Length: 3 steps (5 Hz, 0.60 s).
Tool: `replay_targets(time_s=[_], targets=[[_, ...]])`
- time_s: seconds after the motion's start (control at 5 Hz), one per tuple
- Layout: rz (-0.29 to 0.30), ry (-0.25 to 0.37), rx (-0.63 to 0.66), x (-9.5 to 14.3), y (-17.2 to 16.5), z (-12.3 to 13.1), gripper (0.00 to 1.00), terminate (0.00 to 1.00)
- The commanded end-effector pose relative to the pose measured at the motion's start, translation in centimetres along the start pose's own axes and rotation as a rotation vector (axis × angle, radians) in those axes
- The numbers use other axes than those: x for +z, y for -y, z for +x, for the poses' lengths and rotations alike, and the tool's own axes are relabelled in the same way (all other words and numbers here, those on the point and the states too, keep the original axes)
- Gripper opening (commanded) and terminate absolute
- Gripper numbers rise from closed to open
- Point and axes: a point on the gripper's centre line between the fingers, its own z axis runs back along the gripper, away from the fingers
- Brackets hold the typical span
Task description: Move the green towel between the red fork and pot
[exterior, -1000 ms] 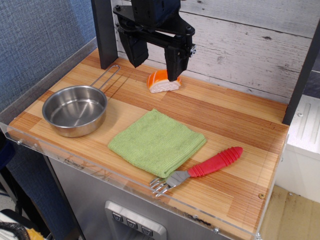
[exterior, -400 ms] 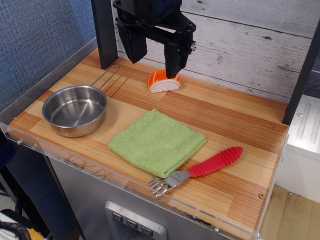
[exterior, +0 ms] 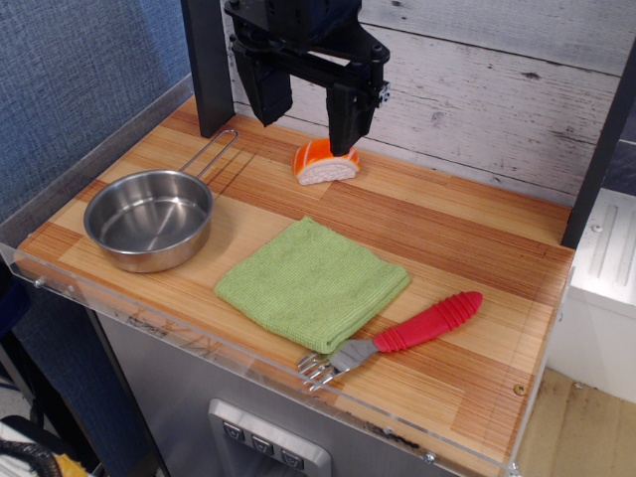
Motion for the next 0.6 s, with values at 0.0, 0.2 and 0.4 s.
replay_targets(time_s=[0.0, 0.2, 0.4], targets=[[0.012, 0.060, -0.002, 1.85, 0.04, 0.28, 1.00, 0.00], [0.012, 0.060, -0.002, 1.85, 0.04, 0.28, 1.00, 0.00], [0.012, 0.060, -0.002, 1.85, 0.04, 0.28, 1.00, 1.00]])
